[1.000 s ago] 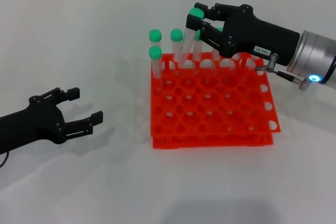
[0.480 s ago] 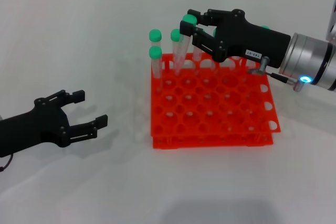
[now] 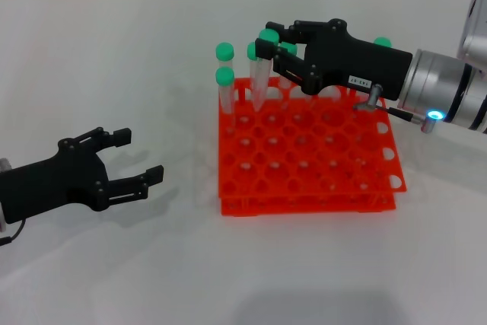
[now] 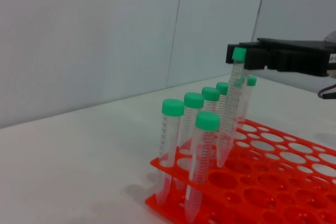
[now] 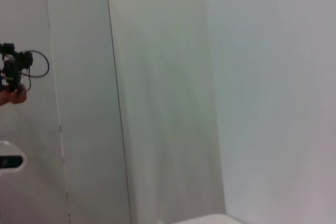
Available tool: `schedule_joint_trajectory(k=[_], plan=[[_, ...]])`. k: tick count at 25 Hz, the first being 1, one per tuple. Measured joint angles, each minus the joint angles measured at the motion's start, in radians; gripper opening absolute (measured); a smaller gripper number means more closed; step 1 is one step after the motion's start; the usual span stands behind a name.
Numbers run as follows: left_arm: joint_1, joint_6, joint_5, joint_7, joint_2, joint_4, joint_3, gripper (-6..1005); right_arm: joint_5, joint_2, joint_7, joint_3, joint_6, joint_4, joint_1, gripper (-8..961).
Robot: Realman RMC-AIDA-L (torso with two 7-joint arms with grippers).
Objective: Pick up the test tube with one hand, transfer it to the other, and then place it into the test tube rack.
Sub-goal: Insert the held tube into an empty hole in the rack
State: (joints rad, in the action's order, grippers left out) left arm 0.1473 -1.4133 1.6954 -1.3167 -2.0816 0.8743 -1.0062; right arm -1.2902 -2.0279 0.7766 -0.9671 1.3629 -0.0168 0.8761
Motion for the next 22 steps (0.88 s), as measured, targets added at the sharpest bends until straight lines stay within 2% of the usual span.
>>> schedule_joint_trajectory(k=[22], plan=[[0.026,0.005,0.0,0.002,0.0,-0.011,0.005,895,0.0,0.0,0.025,-0.049,-0.057,0.002,0.014,375]])
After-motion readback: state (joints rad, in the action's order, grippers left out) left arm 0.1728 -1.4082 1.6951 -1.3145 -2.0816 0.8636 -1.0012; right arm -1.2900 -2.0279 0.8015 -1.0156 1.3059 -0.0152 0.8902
